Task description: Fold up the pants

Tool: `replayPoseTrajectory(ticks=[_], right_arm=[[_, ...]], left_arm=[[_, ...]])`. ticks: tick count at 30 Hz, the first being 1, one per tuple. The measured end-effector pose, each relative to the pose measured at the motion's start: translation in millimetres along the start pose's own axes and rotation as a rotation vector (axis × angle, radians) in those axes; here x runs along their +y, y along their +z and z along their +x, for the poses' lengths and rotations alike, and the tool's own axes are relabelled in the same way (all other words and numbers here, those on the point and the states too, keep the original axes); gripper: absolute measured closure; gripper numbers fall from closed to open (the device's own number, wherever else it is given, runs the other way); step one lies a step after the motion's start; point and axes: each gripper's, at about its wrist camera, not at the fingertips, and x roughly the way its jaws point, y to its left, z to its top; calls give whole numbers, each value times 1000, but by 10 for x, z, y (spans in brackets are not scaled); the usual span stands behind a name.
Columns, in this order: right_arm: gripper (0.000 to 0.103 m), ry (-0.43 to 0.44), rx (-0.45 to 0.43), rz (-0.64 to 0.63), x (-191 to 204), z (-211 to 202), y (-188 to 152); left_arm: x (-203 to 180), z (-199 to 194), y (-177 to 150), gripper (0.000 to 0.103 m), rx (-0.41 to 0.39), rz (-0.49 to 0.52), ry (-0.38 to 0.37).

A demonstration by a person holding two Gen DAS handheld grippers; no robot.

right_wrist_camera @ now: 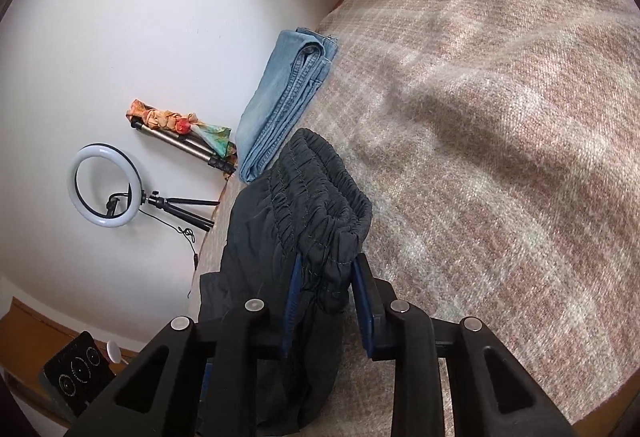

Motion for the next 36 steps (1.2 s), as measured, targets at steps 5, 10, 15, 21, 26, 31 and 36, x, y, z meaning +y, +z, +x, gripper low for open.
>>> replayPoseTrajectory(ticks=[5,10,15,21,26,31,36], right_arm=[[42,-76,25,-10,-35,79,13],[26,-71,11,-33,50,184,57],[76,-135,41,-53,145,425,54],[82,-216,-183,-251,502,-406,-214],[77,-335,-103,-281,254,-387,-365],[57,-410,-72,-251,123,-370,-316],[39,-462,-128,-388,492,-465,-340]], left_arm=[[499,-438,-155,64,-42,-89,135],[931,-798,-346,64,-102,-191,254],[1379,-1070,-664,64,-116,-307,360],[1878,-1211,-1069,64,-81,-447,414],[2074,-1199,-1283,64,-56,-500,405],[2238,-1571,-1375,64,-119,-568,436],[2533,-2237,-1483,59,-205,-619,541]])
